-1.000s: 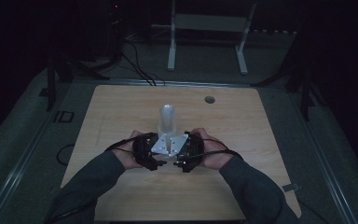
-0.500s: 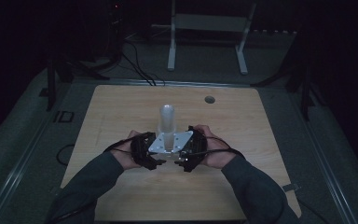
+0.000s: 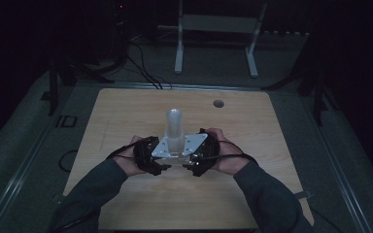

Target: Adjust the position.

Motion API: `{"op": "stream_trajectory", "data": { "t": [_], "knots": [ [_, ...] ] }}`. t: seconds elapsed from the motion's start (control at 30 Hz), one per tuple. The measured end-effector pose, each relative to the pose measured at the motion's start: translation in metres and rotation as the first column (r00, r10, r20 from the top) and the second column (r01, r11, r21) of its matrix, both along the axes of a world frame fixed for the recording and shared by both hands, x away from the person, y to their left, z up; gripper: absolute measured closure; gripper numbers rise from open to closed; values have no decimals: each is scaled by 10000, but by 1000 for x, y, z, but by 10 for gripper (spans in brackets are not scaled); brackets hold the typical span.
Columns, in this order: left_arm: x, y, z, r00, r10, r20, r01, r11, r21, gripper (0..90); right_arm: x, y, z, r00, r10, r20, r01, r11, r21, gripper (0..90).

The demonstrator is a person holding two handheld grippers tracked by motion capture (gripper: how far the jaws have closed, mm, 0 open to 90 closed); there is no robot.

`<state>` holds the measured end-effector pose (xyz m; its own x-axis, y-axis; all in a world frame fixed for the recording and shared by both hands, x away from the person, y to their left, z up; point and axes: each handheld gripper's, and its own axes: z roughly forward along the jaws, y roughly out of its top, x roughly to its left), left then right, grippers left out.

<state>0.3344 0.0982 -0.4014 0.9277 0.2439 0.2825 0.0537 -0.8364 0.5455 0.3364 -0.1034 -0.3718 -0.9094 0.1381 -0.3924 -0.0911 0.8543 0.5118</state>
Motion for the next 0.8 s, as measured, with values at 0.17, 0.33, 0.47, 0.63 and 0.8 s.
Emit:
{"op": "stream_trajectory", "data": {
  "t": [0.17,0.33,0.47,0.63,0.8],
  "knots": [
    [1,2,-1,10000,69,-21,-69,10000,-63,410,1,-4,3,9999,-142,3,142,9998,125,141],
    [2,3,-2,9998,173,-60,-175,9995,-248,411,3,-10,5,9997,-258,-26,259,9990,355,144],
    [3,4,-2,9997,250,-33,-251,9988,-417,411,3,-14,7,9992,-398,67,394,9982,459,149],
    [4,6,-1,9992,390,-15,-390,9974,-602,411,5,-18,8,9972,-726,170,716,9961,522,164],
    [5,9,-1,9988,483,-21,-484,9965,-687,410,6,-21,8,9967,-788,187,773,9947,684,164]
  ]
}}
